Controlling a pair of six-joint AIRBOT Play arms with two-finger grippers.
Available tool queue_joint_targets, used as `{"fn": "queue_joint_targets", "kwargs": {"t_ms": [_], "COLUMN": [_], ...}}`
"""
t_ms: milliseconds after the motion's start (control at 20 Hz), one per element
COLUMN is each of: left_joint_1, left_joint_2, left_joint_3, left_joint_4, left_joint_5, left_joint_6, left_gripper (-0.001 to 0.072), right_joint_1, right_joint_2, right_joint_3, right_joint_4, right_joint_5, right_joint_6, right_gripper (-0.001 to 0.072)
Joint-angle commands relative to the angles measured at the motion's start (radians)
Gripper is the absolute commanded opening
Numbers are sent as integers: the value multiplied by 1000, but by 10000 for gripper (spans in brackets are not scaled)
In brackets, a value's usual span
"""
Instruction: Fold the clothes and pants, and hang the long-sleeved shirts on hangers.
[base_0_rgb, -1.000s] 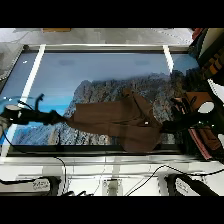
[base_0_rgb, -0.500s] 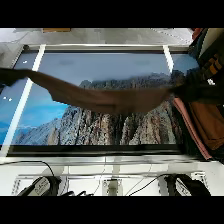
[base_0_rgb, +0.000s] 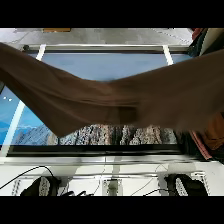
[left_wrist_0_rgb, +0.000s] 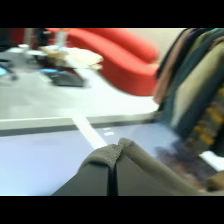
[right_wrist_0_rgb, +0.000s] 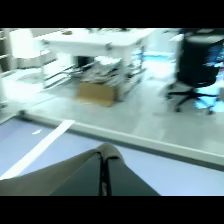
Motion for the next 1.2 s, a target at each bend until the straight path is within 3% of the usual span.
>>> {"fn": "queue_joint_targets", "kwargs": {"t_ms": [0,150,300,400,500,650,800,950,1050,1150], "left_joint_1": [2,2,-34,-142,-305,-499,-563,-571,-568,-561], "left_joint_2": [66,33,-101,-239,-402,-652,-826,-891,-888,-883], "left_joint_3": [2,-1,-3,-3,-3,-3,-2,-2,-2,-2], "left_joint_4": [209,296,299,352,500,745,728,653,649,655], "left_joint_5": [63,174,158,116,103,249,483,628,643,573], "left_joint_6": [-9,-37,-37,-36,-32,-31,-37,-37,-37,-36], "left_gripper": [18,17,17,18,18,19,20,20,20,20], "right_joint_1": [0,0,8,49,97,141,140,140,140,140], "right_joint_2": [-1,-129,-356,-537,-712,-910,-1023,-1052,-1052,-1052], "right_joint_3": [34,24,-22,-32,-32,-31,-32,-31,-31,-31], "right_joint_4": [-109,-111,-62,-60,-61,-62,-63,-69,-71,-98], "right_joint_5": [8,39,108,161,175,56,-100,-232,-254,-177], "right_joint_6": [79,155,185,189,189,189,190,190,190,190], "right_gripper": [10,9,10,11,12,12,12,11,11,11]}}
